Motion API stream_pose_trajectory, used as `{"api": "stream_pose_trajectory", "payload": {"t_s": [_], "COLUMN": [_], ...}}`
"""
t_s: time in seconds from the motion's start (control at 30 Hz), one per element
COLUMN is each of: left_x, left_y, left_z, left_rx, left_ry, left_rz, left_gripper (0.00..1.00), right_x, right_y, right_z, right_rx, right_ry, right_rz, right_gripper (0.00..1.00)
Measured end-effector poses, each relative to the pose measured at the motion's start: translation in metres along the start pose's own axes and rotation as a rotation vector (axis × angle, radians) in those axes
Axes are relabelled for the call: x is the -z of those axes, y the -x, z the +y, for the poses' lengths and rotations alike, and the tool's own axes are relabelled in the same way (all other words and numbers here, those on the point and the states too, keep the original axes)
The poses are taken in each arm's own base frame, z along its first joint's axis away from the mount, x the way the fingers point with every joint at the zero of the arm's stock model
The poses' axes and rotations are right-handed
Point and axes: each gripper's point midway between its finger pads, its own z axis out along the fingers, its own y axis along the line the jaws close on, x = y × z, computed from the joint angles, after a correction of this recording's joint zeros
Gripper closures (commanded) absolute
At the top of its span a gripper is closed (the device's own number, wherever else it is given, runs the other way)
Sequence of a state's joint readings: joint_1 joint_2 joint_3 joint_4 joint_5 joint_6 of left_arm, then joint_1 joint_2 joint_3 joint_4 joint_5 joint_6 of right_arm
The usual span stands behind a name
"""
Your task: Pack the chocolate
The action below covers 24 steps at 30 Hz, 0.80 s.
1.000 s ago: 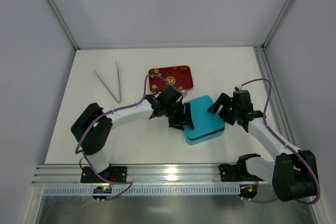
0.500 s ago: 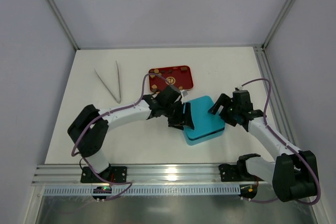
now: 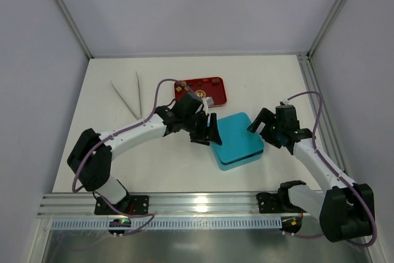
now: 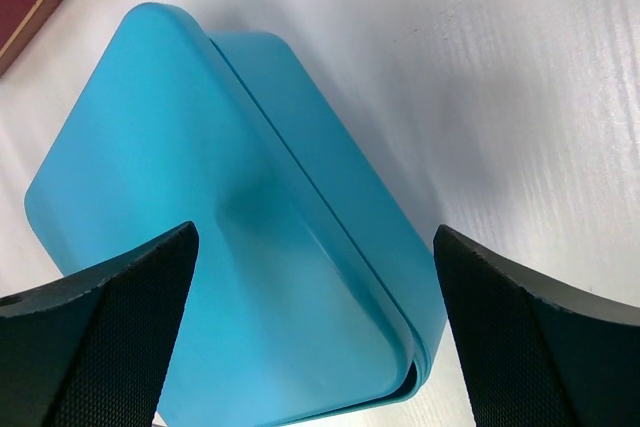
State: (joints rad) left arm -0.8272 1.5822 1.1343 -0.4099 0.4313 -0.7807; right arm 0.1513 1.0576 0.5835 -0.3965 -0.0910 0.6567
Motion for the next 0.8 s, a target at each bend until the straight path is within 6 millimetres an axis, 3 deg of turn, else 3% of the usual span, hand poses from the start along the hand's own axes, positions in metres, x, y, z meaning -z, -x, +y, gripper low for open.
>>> {"api": "stream_pose_trajectory", "payload": {"t_s": [0.13, 0.3, 0.4, 0.5, 0.6, 0.8], "left_x": [0.015, 0.037, 0.040, 0.029, 0.010, -0.023], "left_y": [0.026, 0.090, 0.125, 0.155, 0.170, 0.163], "left_z": [0.005, -0.006, -0.010, -0.007, 0.005, 0.034], "left_rx": [0.000, -0.081, -0.144, -0.211, -0.261, -0.296], "left_ry": [0.007, -0.014, -0.017, -0.006, 0.018, 0.051], "left_rz": [-0.047, -0.169, -0.219, -0.236, -0.216, -0.124], "left_gripper": [0.39, 0.39, 0.39, 0.39, 0.39, 0.39], "right_x": [0.008, 0.021, 0.031, 0.042, 0.050, 0.059], "right_y": [0.008, 0.015, 0.013, 0.009, -0.001, -0.026], "right_z": [-0.005, -0.002, 0.001, 0.003, -0.001, -0.010], "right_rx": [-0.021, -0.031, -0.035, -0.052, -0.076, -0.148], "right_ry": [-0.007, 0.011, 0.031, 0.061, 0.073, 0.090], "right_rz": [-0.030, -0.063, -0.068, -0.084, -0.089, -0.064], "right_gripper": [0.00, 0.00, 0.00, 0.00, 0.00, 0.00]}}
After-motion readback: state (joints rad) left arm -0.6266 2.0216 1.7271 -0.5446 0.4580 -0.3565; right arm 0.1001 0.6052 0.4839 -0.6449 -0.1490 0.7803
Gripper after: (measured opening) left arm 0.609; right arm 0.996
